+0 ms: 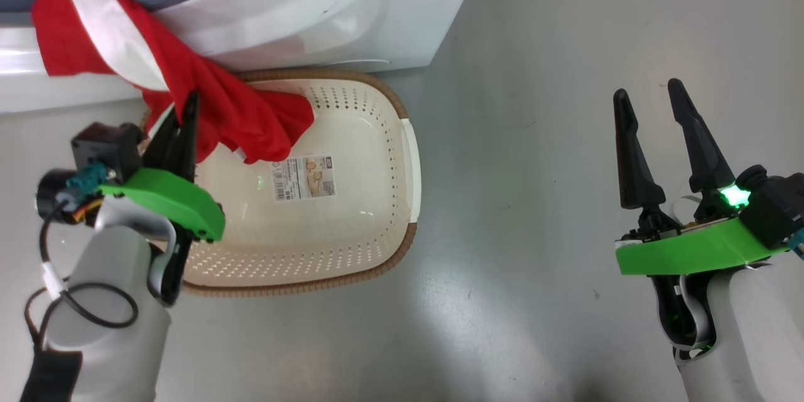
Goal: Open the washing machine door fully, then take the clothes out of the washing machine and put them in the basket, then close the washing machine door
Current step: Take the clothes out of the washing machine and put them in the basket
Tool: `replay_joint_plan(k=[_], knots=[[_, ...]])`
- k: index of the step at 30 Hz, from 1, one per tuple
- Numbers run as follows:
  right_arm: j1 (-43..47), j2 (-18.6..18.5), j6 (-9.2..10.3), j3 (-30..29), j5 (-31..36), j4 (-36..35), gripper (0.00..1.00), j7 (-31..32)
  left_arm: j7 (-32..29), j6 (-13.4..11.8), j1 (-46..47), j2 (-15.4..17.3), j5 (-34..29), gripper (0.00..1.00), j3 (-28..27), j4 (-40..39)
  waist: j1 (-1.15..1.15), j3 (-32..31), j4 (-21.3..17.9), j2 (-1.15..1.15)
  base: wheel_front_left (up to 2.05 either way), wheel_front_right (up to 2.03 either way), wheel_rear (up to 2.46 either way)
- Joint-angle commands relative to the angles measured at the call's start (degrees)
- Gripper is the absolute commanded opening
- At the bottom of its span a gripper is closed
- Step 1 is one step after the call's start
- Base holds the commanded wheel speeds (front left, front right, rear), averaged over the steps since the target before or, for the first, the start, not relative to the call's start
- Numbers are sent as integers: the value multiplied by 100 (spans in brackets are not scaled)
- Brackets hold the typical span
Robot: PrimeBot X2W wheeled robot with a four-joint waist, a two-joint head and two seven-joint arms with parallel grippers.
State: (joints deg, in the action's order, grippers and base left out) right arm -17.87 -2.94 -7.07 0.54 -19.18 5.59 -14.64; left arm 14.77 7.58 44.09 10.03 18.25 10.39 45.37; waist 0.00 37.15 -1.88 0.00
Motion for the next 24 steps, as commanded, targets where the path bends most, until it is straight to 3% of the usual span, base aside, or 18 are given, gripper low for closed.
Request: replay_joint_plan(k=[1, 24], knots=[[78, 6, -42, 98, 13, -115, 100, -36, 23, -9, -219, 196, 38, 0, -95, -51, 0, 12, 2, 0, 0, 0, 0], [74, 6, -42, 62, 109, -194, 100, -36, 23, -9, -509, 54, 633, 0, 679, 646, 0, 266, 11, 0, 0, 0, 0]])
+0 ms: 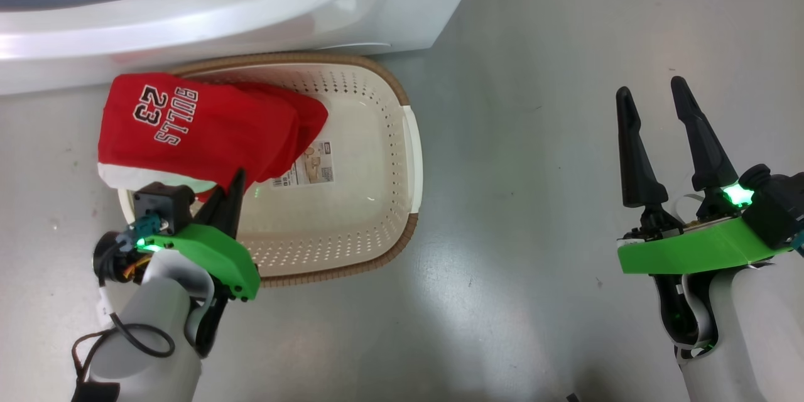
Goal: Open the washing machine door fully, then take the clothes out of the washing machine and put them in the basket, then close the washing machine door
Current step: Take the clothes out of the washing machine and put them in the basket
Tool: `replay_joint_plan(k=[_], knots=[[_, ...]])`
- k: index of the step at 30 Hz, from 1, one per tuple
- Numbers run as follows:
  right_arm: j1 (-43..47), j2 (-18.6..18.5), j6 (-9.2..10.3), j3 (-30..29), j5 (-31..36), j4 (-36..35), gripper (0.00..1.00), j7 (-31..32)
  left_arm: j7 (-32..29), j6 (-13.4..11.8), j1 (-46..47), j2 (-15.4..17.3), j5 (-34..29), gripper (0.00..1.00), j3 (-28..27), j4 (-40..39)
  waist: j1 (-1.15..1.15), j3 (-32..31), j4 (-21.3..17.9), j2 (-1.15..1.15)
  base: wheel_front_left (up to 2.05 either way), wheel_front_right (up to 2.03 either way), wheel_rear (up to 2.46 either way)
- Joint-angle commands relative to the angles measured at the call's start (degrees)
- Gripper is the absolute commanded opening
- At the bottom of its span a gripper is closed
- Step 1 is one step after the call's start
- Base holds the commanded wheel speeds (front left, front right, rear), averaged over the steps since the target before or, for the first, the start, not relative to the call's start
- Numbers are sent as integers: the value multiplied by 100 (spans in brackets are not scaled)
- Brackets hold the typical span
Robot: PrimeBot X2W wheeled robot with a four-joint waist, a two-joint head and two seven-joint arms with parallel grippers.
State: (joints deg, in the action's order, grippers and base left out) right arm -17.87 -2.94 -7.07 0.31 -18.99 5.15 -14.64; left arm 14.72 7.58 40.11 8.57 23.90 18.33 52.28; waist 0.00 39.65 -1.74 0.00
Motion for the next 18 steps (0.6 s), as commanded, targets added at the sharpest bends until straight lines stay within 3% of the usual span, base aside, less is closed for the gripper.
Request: replay_joint_plan(k=[1, 4, 6, 10, 11, 12, 18], knots=[[75, 6, -42, 84, 93, -151, 100, -36, 28, -9, -99, 210, 94, 0, -99, -34, 0, 22, -6, 0, 0, 0, 0], [71, 6, -42, 77, 95, -153, 100, -36, 28, -9, -70, 230, 148, 0, -65, -8, 0, 39, -10, 0, 0, 0, 0], [71, 6, -42, 76, 97, -145, 100, -36, 28, -9, -60, 241, 167, 11, -43, 2, 0, 36, -12, 0, 0, 0, 0], [84, 6, -42, 73, 101, -132, 100, -36, 28, -9, -57, 250, 173, 52, -32, 2, 0, 3, -4, 0, 0, 0, 0], [90, 6, -42, 76, 101, -128, 100, -36, 28, -9, -61, 253, 167, 93, -47, -8, 0, -15, 0, 0, 0, 0, 0], [92, 6, -42, 80, 102, -124, 100, -36, 28, -9, -65, 254, 164, 100, -56, -14, 0, -26, 0, 0, 0, 0, 0], [96, 6, -42, 87, 89, -91, 100, -36, 28, -9, -103, 241, 156, 100, -66, -21, 0, -120, 9, 0, 0, 0, 0]])
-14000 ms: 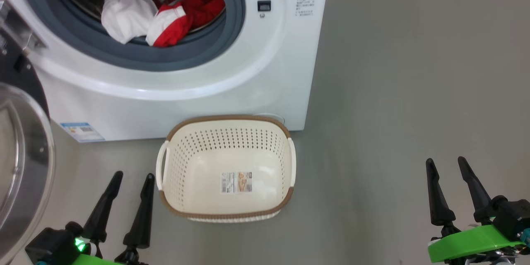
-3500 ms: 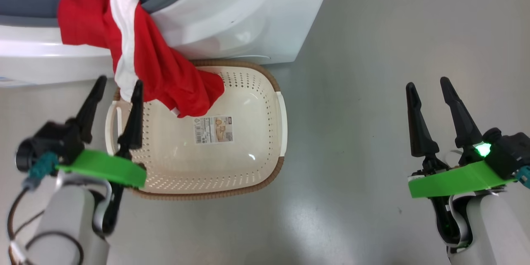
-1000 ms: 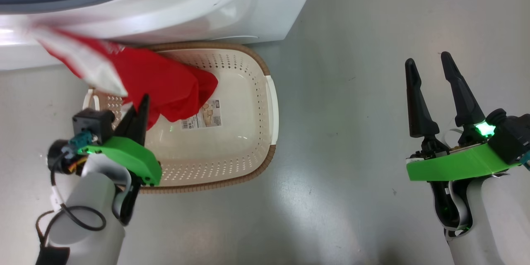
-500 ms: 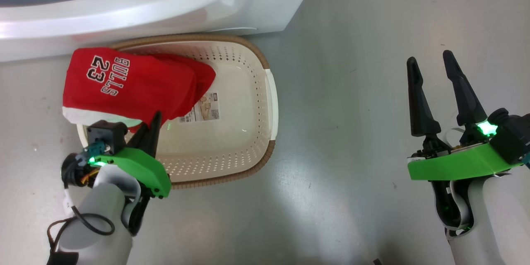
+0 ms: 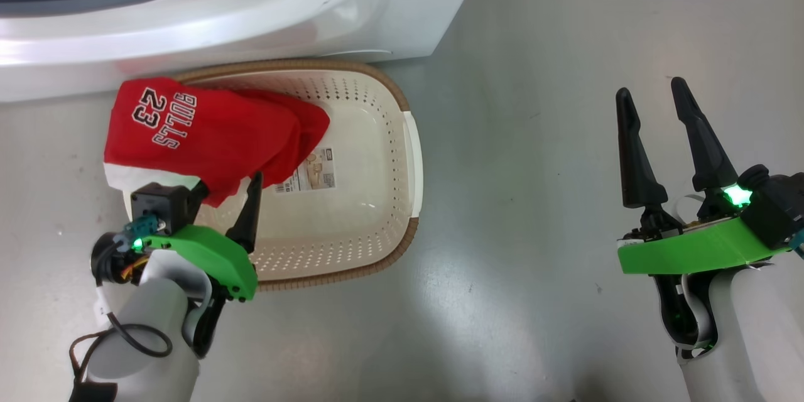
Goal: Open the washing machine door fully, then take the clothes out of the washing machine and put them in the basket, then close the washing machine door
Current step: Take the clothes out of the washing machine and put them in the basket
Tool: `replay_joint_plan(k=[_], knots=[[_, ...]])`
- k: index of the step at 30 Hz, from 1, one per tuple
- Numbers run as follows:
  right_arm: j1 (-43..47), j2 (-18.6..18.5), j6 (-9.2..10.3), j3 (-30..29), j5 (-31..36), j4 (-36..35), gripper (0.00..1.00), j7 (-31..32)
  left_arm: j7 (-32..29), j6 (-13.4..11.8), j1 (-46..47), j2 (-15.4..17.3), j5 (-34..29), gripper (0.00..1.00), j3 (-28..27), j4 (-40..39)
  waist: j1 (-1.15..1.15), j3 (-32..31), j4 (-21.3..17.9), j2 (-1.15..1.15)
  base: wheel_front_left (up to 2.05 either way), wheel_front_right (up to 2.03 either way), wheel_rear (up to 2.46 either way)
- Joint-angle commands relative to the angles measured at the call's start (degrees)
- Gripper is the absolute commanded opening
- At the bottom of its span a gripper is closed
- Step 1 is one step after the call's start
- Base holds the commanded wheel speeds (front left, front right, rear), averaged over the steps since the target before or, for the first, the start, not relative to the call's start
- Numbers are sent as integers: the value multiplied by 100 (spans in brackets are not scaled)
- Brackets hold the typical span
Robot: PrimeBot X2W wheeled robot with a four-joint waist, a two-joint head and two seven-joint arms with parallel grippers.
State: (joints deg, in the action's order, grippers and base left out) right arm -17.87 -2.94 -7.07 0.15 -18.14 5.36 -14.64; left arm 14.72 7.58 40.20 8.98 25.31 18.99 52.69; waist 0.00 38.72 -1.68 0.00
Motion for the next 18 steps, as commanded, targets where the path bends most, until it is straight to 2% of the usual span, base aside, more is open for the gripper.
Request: replay_joint_plan(k=[1, 18], knots=[[98, 6, -42, 105, -1, -104, 100, -36, 28, -9, -121, 201, 17, 100, -130, -64, 0, -56, 4, 0, 0, 0, 0], [278, 6, -42, 152, -162, 58, 100, -36, 28, -9, -614, 267, -92, 100, -383, -554, 0, -714, -15, 0, 0, 0, 0]])
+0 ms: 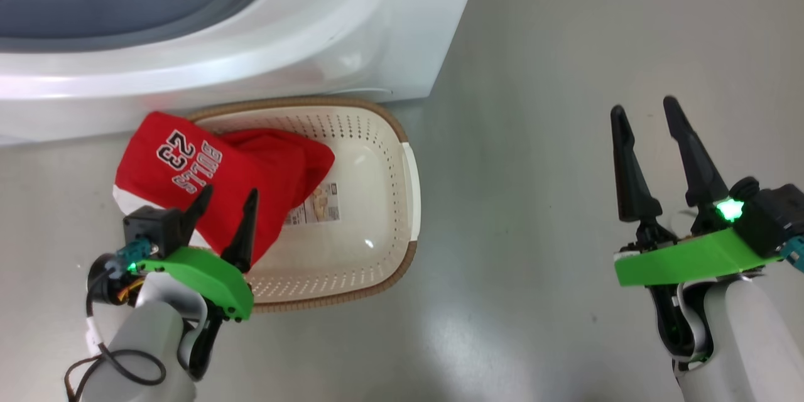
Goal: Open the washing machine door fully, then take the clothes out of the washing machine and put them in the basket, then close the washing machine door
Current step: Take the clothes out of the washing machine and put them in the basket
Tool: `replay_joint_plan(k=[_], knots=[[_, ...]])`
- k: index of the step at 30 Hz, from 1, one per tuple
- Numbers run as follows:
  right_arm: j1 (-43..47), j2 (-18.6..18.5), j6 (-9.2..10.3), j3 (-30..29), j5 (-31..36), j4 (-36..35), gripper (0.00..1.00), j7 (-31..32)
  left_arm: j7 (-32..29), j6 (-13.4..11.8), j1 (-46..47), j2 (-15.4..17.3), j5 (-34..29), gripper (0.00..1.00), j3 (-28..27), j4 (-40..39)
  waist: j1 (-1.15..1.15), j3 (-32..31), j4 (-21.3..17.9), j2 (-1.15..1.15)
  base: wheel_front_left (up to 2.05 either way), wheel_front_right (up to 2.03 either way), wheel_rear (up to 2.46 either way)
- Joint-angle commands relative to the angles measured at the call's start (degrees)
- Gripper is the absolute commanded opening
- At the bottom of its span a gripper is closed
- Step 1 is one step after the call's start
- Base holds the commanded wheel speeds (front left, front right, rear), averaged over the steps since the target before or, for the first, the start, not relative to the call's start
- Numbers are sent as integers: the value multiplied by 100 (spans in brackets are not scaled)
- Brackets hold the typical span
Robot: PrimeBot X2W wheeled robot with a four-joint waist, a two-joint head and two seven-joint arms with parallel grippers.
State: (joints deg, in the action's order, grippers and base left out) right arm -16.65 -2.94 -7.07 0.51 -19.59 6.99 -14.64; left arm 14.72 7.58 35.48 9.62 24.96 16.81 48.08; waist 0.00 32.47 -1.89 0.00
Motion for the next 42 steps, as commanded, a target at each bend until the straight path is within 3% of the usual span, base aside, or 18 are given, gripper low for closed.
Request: replay_joint_plan(k=[1, 24, 42], knots=[[178, 6, -42, 109, -22, -94, 100, -36, 28, -9, -183, 203, -68, 100, -209, -141, 0, -135, 12, 0, 0, 0, 0], [891, 6, -42, -55, 68, 127, 100, -36, 28, -9, -1377, 91, -685, 100, -1357, -2067, 0, -1357, 161, 0, 0, 0, 0], [1460, 6, -42, -249, 144, 148, 100, -36, 28, -9, -2813, -160, -968, 100, -2189, -3656, 0, -1896, 191, 0, 0, 0, 0]])
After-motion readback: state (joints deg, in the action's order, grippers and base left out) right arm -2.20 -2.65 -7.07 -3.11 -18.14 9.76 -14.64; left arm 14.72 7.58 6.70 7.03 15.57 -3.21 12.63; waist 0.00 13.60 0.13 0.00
